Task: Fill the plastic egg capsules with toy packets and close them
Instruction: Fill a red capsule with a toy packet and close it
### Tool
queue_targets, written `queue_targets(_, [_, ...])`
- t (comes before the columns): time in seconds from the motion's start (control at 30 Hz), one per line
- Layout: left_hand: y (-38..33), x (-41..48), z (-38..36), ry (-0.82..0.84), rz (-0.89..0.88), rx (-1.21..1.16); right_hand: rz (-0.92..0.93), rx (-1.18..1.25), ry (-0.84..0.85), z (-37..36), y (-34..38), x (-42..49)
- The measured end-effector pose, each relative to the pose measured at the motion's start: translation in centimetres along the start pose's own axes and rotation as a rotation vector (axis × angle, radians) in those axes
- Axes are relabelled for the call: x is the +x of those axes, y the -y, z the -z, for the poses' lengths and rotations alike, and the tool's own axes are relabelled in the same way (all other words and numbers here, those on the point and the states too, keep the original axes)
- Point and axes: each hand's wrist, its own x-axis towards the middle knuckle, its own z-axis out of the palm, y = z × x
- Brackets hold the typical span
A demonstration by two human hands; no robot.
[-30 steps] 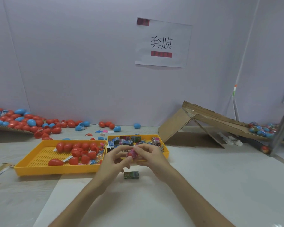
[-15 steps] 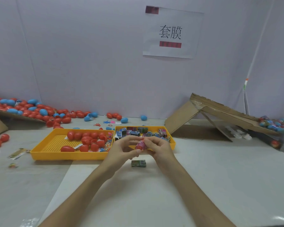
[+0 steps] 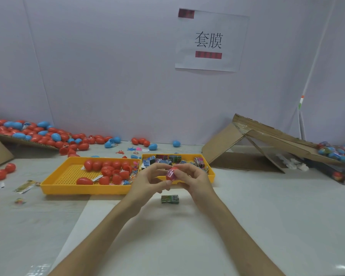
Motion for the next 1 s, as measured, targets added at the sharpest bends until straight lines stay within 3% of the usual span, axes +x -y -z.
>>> queue_targets(0.3, [0.43,-0.13,-0.23,0.065,-0.018,0.032,0.122,-0.231,-0.064,-0.03,-0.23,-0.23])
queue_targets(0.43, [0.53,-0.02,-0.18,0.079,-0.002,-0.022,0.042,-0.136,-0.111,-0.26,0.0,-0.18])
queue_targets(0.63, [0.33,0.1,0.13,0.055,0.066,-0.221,0.039,-0.145,-0.011,-0.21,0.07,-0.36])
queue_targets(1.0, [0.25,-0.04,-0.13,0.161,0.11,-0.258,0.01,-0.008,-0.035,-0.19,0.3,-0.24])
